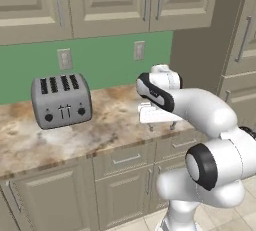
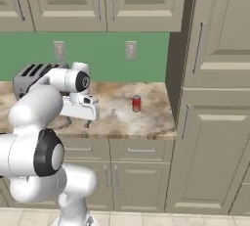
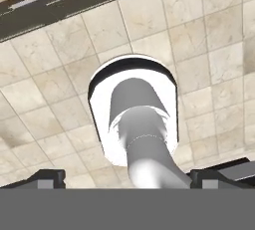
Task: Four empty soda cans are scattered around the kitchen. Gather all the cans and cluster them next to the stove for recycling.
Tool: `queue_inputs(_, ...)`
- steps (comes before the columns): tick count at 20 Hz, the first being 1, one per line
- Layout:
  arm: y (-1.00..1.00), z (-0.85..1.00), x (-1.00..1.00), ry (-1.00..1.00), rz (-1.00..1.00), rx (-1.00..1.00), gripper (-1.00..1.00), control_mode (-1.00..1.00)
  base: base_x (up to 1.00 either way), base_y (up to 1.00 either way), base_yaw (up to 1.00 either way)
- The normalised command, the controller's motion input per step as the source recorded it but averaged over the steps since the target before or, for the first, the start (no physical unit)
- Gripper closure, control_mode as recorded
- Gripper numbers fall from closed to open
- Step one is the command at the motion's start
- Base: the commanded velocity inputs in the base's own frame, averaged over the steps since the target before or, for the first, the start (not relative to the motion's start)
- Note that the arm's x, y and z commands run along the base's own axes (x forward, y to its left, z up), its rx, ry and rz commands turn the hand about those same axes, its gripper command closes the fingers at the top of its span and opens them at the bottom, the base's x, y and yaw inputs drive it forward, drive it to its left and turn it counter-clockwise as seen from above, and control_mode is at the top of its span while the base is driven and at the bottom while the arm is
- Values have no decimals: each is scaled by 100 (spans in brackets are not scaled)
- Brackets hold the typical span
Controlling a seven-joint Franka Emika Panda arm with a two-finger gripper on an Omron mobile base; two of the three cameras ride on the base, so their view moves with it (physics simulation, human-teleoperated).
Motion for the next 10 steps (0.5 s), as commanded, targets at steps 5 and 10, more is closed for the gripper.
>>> queue_inputs(5,0,0,0,0,0,0,-100,100,45,-48,2)
queue_inputs(10,0,0,0,0,0,0,-100,100,37,-43,6)
